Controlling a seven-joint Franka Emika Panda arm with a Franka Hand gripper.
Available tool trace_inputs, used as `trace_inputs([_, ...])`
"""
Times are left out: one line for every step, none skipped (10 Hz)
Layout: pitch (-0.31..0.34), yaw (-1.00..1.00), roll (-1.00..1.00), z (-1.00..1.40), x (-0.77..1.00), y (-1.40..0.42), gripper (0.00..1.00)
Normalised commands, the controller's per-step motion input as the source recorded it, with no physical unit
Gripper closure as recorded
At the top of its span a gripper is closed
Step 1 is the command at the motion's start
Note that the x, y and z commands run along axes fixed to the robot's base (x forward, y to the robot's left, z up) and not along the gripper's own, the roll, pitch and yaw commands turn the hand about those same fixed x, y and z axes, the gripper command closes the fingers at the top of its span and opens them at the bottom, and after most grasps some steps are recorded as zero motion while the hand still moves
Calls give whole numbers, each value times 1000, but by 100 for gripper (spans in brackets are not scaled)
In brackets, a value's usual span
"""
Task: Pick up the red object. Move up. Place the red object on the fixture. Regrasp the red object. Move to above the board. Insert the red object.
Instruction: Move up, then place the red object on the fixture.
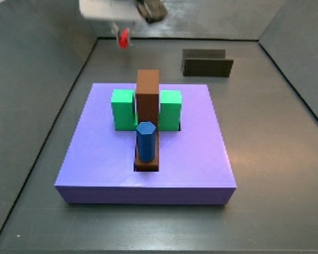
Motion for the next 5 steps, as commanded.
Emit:
trace_inputs([34,-21,76,369,-36,2,100])
trace_inputs([0,0,-43,-20,0,0,100])
trace_inputs([-46,-77,-449,0,0,0,100])
trace_inputs([-220,-194,-1000,157,177,114,100])
trace_inputs([-363,-214,-1000,131,294,114,100])
